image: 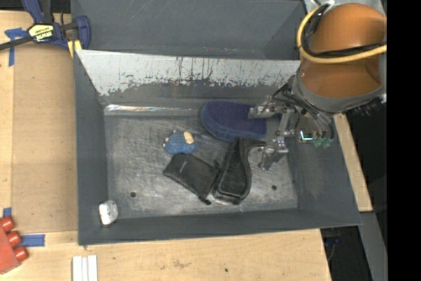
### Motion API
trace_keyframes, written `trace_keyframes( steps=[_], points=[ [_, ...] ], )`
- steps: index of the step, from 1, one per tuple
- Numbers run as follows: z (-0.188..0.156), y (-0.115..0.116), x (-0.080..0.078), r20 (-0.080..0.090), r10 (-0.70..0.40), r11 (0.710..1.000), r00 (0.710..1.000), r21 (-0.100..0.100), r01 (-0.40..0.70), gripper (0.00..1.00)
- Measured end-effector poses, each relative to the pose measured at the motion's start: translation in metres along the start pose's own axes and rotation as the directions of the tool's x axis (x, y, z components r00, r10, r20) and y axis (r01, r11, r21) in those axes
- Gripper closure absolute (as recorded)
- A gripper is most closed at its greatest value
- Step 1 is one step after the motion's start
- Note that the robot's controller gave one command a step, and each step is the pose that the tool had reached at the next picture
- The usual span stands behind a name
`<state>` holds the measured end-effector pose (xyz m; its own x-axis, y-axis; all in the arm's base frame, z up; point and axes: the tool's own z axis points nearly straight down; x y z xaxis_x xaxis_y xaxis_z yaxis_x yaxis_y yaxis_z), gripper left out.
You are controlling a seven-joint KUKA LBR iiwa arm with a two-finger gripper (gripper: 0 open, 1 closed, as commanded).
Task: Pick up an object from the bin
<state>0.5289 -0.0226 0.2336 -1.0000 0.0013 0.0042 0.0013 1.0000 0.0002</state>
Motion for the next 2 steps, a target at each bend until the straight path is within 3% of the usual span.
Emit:
trace_keyframes(
  steps=[1, 2],
  points=[
    [0.156, 0.079, -0.03, 0.003, -0.156, 0.988, 0.988, -0.001, 0.156, 0.0],
    [0.129, 0.128, -0.059, 0.012, -0.186, 0.983, 0.982, 0.0, 0.186, 0.0]
  ],
)
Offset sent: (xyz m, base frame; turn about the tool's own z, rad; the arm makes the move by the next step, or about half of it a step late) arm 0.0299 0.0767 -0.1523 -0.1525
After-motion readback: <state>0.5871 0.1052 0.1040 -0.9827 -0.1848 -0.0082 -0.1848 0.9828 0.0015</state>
